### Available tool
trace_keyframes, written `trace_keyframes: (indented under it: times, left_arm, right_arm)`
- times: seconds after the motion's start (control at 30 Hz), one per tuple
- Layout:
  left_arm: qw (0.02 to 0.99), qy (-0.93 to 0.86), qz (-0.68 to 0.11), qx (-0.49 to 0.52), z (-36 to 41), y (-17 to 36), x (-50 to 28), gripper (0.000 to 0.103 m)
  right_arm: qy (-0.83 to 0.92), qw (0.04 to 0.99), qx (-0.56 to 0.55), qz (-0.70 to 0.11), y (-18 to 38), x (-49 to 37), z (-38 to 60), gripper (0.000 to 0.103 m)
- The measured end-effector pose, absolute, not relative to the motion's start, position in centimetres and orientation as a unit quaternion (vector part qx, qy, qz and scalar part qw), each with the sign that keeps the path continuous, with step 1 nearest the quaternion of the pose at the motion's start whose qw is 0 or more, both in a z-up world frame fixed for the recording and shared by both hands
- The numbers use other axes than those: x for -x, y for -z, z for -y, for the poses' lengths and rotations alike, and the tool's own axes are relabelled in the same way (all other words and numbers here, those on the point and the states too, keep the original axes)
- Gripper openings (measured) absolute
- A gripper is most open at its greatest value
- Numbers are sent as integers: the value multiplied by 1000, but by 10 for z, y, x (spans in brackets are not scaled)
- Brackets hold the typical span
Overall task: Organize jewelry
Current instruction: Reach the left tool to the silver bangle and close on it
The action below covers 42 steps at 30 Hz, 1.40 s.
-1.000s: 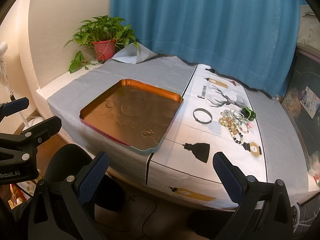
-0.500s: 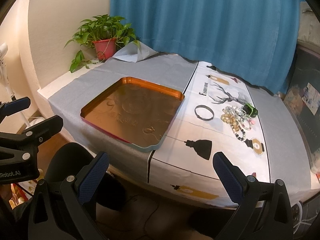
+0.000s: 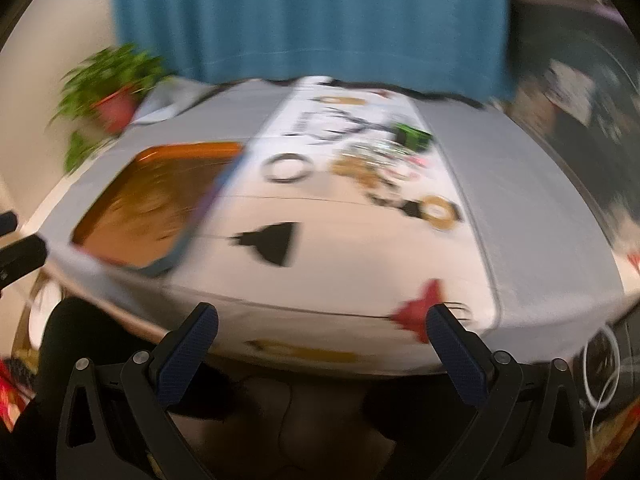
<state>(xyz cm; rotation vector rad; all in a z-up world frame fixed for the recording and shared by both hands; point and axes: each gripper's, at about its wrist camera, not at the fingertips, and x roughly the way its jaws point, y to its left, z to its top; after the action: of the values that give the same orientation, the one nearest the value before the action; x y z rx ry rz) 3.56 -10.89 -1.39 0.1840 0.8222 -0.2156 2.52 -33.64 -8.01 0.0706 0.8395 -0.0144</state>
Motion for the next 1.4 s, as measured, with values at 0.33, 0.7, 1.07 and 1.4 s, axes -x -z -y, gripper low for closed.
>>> trace_keyframes:
  times: [0.33,0.7,1.07,1.4]
  left_arm:
    - [889,149,-411,-134,202,26,-129,103]
    - [849,180,-463,-181,264,80,-224,99]
    - [810,184,-519,-201,269,125,-279,100]
    - [810,217,-529,-130,258,120,-278,60]
  right_arm:
    - [65,910,-93,-399,102,-91,429,103]
    - [80,900,-69,-423,131,-189,448,103]
    - [65,894,-49,-441,152,-215,439,103]
    - [-5,907,16,-421,142,-207,415,8]
